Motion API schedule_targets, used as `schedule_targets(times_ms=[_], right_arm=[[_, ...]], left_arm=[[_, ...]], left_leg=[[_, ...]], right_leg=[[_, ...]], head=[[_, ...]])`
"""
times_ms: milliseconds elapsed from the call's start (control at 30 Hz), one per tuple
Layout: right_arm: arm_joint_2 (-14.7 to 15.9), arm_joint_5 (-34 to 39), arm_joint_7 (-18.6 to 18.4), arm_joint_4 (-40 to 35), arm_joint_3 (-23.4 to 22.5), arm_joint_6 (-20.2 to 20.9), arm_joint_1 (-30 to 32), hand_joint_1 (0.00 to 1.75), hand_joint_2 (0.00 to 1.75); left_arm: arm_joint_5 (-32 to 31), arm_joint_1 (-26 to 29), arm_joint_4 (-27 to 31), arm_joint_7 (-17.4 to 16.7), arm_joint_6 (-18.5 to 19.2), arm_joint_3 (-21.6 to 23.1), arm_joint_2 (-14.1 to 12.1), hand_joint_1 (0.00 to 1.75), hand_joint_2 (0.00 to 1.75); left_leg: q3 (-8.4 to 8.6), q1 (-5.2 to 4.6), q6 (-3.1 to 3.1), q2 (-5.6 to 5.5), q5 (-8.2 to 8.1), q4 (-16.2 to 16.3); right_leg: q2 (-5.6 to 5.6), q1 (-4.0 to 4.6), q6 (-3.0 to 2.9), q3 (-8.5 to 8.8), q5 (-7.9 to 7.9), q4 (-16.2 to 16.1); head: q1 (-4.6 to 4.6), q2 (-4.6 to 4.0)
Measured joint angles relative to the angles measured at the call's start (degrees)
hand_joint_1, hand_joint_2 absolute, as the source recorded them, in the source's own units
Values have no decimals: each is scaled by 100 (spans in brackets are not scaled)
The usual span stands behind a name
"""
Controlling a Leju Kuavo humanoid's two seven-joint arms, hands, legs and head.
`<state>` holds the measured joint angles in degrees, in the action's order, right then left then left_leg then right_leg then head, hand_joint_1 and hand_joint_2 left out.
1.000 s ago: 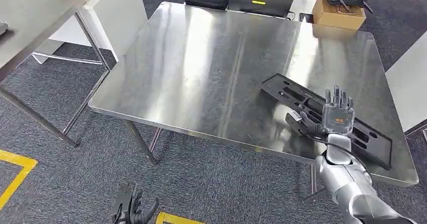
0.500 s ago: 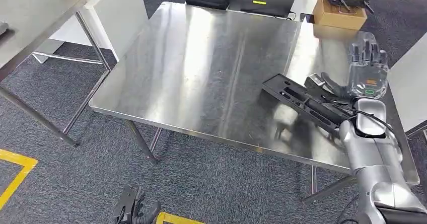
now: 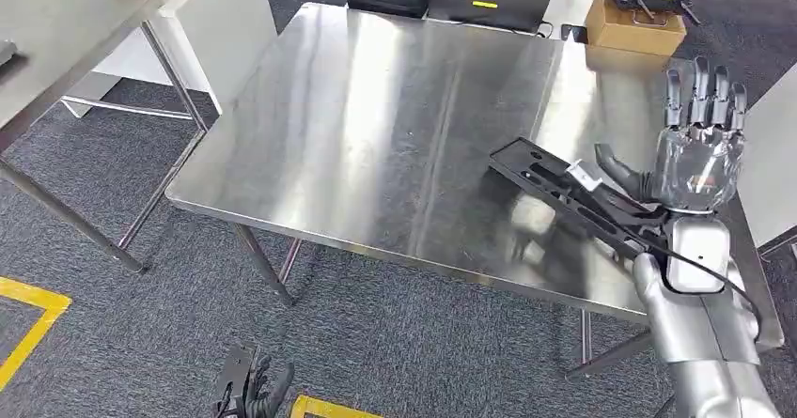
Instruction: Take the parts from the cabinet and place them on the table.
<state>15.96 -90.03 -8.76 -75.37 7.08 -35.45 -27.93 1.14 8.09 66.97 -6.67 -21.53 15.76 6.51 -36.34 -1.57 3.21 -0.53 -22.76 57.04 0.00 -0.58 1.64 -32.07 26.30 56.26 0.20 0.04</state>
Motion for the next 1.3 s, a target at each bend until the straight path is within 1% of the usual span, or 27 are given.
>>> schedule_targets(times_ms=[167, 267, 333, 400, 467, 533, 633, 667, 700, 733, 767, 800, 833, 867, 900, 933, 967, 1000, 1033, 1067, 1133, 1167, 1200, 1233, 1267, 1300], right_arm=[[15, -7, -24, -723, 147, -7, 403, 0, 0], [4, -7, 134, -1204, 166, -81, 751, 0, 0], [-35, -7, 324, -1753, 173, -96, 1198, 0, 0], [-125, -7, 518, -2422, 175, -101, 1811, 0, 0], [-308, -7, 782, -3234, 180, -101, 2438, 0, 0], [-467, -4, 996, -3831, 199, -101, 2942, 0, 0], [-628, -4, 1200, -4369, 210, -101, 3517, 0, 0], [-662, -4, 1217, -4502, 217, -101, 3587, 0, 0], [-677, 0, 1218, -4573, 217, -101, 3656, 0, 0], [-693, 0, 1213, -4684, 217, -101, 3813, 0, 0], [-699, 0, 1161, -4779, 234, -101, 3977, 0, 0], [-708, 0, 1080, -4814, 271, -101, 4097, 0, 0], [-708, 0, 988, -4825, 324, -101, 4192, 0, 0], [-710, 0, 926, -4827, 372, -101, 4261, 0, 0], [-713, 2, 883, -4834, 416, -101, 4318, 0, 0], [-713, 4, 826, -4840, 460, -101, 4355, 0, 0], [-713, 28, 752, -4840, 498, -101, 4366, 0, 0], [-706, 78, 678, -4840, 553, -101, 4364, 0, 0], [-693, 157, 662, -4838, 595, -101, 4374, 0, 0], [-671, 270, 679, -4832, 638, -101, 4372, 0, 0], [-654, 556, 894, -4796, 665, -101, 4372, 0, 0], [-654, 685, 1028, -4770, 667, -101, 4372, 0, 0], [-662, 862, 1240, -4740, 667, -101, 4361, 0, 0], [-669, 1022, 1430, -4705, 663, -101, 4368, 0, 0], [-675, 1173, 1617, -4659, 660, -101, 4369, 0, 0], [-689, 1220, 1698, -4622, 660, -101, 4370, 0, 0]], left_arm=[[13, -12, -35, 13, -13, 0, -4, 0, 0], [90, -14, -61, 94, -17, -2, -4, 0, 0], [186, -16, -70, 169, -11, -2, -4, 0, 0], [326, -10, -77, 267, -4, -13, -4, 0, 0], [465, -8, -81, 365, 2, -39, -2, 0, 0], [564, -6, -81, 426, 2, -81, -2, 0, 0], [678, -7, -79, 490, 0, -140, 9, 0, 0], [713, -6, -79, 516, -9, -157, 24, 0, 0], [735, -10, -79, 527, -17, -164, 28, 0, 0], [754, -20, -77, 542, -43, -179, 31, 0, 0], [802, -7, -77, 562, -79, -201, 44, 0, 0], [830, 14, -70, 588, -133, -240, 57, 0, 0], [866, 52, -50, 603, -190, -291, 66, 0, 0], [872, 89, -17, 616, -214, -337, 77, 0, 0], [905, 113, 7, 625, -227, -365, 85, 0, 0], [922, 134, 35, 625, -254, -405, 94, 0, 0], [959, 166, 80, 625, -260, -450, 114, 0, 0], [994, 208, 157, 625, -273, -509, 135, 0, 0], [1043, 251, 203, 627, -280, -553, 153, 0, 0], [1073, 309, 279, 636, -286, -627, 175, 0, 0], [1152, 430, 429, 656, -288, -761, 223, 0, 0], [1161, 482, 501, 662, -295, -837, 230, 0, 0], [1200, 542, 561, 682, -306, -915, 240, 0, 0], [1229, 582, 608, 702, -306, -960, 265, 0, 0], [1259, 617, 645, 717, -306, -1031, 271, 0, 0], [1270, 650, 664, 719, -306, -1080, 278, 0, 0]], left_leg=[[1, 0, -3, 2, -4, 0], [5, 0, -2, -4, -5, 0], [2, -7, 6, -12, -18, 9], [4, -10, 34, -33, -46, 23], [4, -10, 47, -37, -66, 32], [4, -14, 59, -36, -96, 49], [20, -11, 95, -34, -109, 35], [69, 60, 137, -13, -64, -39], [89, 51, 145, 11, -68, -39], [99, 56, 183, 18, -72, -40], [105, 56, 185, 14, -73, -40], [101, 50, 186, 11, -73, -37], [101, 45, 185, 14, -74, -36], [103, 45, 183, 19, -73, -35], [104, 44, 179, 18, -70, -34], [106, 42, 167, 13, -62, -33], [109, 42, 154, 10, -57, -26], [110, 42, 138, 14, -52, 3], [112, -3, 89, 10, -85, 24], [130, 15, 55, 14, -81, 25], [137, 48, -17, 21, -44, 16], [111, 44, -33, 18, -43, 48], [53, 59, -88, 4, -213, 170], [-52, 85, -144, 7, -499, 466], [-227, 125, -202, 10, -806, 948], [-420, 165, -250, 13, -1063, 1475]], right_leg=[[1, -1, 0, -2, 0, 0], [-3, -2, 0, -1, 1, -1], [-12, -7, 5, 7, 1, -10], [-16, -24, 30, 24, 18, -14], [-17, -28, 55, 33, 34, -14], [-14, -34, 71, 37, 44, -15], [-11, -27, 100, 63, 55, -44], [-8, -7, 111, 13, 98, 32], [-14, -32, 102, -4, 170, 152], [-4, -10, 42, -181, 401, 564], [-3, -14, 1, -437, 647, 1104], [-3, -13, -7, -651, 824, 1541], [-3, -12, 16, -783, 901, 1821], [-3, -11, 47, -763, 859, 1790], [-3, -11, 95, -588, 724, 1480], [-4, -9, 136, -309, 544, 988], [-4, -14, 155, 12, 382, 424], [-8, -12, 111, 242, 310, -4], [-6, 29, 69, 218, 233, -25], [-1, 32, 13, 224, 199, -15], [0, 58, -53, 223, 159, -20], [-6, -73, -104, 227, 105, -59], [-16, -65, -121, 261, 78, -58], [-26, -75, -169, 240, 48, -55], [-30, -75, -177, 211, 30, -52], [-34, -75, -166, 177, 18, -44]], head=[[-4, 0], [0, 0], [-4, 0], [-4, 0], [-2, 0], [-9, 0], [-7, 0], [-9, 0], [-3, 0], [9, 0], [41, 0], [33, 0], [39, 0], [35, 0], [37, 0], [37, 0], [37, 0], [39, 0], [28, 0], [18, 0], [17, 0], [33, 0], [11, 0], [-35, 0], [-35, 0], [-42, 0]])
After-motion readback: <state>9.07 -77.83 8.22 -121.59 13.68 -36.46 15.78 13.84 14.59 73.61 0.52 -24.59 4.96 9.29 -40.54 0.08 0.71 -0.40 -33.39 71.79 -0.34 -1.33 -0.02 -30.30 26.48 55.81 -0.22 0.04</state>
